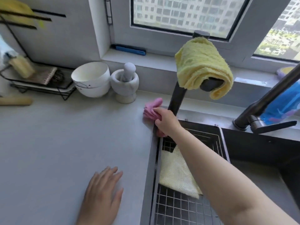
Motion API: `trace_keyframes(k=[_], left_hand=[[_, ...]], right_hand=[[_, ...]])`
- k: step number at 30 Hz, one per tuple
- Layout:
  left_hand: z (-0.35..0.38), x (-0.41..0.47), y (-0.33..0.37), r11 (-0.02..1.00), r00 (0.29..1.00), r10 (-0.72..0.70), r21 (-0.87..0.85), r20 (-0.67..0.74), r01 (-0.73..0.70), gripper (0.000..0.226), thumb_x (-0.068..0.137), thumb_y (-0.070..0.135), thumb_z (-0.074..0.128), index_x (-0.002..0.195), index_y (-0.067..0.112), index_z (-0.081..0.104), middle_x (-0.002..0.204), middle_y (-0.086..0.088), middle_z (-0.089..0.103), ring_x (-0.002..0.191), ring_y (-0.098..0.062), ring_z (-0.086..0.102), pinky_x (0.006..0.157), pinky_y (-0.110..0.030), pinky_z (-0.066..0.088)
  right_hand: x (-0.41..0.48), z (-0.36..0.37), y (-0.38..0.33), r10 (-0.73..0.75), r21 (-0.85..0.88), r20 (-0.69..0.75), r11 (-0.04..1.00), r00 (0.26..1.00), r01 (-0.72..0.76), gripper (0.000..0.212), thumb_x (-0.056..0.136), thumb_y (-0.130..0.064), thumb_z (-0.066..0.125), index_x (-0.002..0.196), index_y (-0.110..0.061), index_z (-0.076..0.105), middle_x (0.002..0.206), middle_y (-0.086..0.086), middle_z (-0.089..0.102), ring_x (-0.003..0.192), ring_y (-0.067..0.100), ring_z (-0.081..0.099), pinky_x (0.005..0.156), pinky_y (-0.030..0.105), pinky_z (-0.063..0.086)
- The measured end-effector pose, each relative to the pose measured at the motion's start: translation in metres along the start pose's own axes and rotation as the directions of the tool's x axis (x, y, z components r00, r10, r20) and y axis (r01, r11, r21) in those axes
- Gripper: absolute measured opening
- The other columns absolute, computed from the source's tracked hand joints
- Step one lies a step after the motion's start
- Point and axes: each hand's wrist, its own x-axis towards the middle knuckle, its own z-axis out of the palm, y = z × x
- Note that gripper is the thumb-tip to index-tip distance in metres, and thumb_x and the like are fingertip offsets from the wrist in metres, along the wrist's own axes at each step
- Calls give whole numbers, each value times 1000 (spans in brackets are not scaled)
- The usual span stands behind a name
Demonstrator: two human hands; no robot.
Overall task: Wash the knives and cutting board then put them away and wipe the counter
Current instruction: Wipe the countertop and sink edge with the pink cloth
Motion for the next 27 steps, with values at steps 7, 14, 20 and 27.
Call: trace_keyframes(k=[7, 14, 20, 27], left_hand=[[-28, -63, -38, 996, 989, -86, 18, -118, 88, 49, 95, 52, 16, 107, 18, 48, 123, 11, 44, 131, 22, 8, 108, -8, 7], [-23, -71, -40, 995, 982, -93, 31, -161, 100, 48, 97, 47, 14, 109, 14, 47, 105, -12, 66, 127, -2, 35, 109, -9, 6], [-23, -74, -38, 990, 974, -84, 91, -211, 105, 53, 97, 46, 9, 109, 12, 47, 98, -21, 69, 102, -23, 43, 110, -12, 3], [-27, -81, -34, 984, 952, -173, -3, -253, 178, 57, 91, 35, 30, 104, -11, 62, 105, -30, 64, 99, -37, 59, 88, -38, 39]], right_hand=[[-12, 32, -19, -39, -270, 75, 961, 996, 57, 51, 91, 0, 35, 139, -18, 40, 152, 0, 29, 137, 22, 28, 109, 32, 24], [-115, 73, -23, -454, -55, 229, 877, 861, 477, 49, 79, 5, 45, 123, -12, 60, 137, 6, 51, 126, 28, 48, 105, 30, 31], [-91, 93, -52, -3, -129, -197, 991, 980, -23, 52, 91, -3, 38, 141, -21, 37, 154, -3, 25, 140, 15, 22, 111, 23, 14], [-227, 133, -64, -480, -115, 79, 866, 874, 486, 41, 74, -14, 44, 105, -17, 71, 117, 6, 67, 99, 28, 66, 75, 35, 57]])
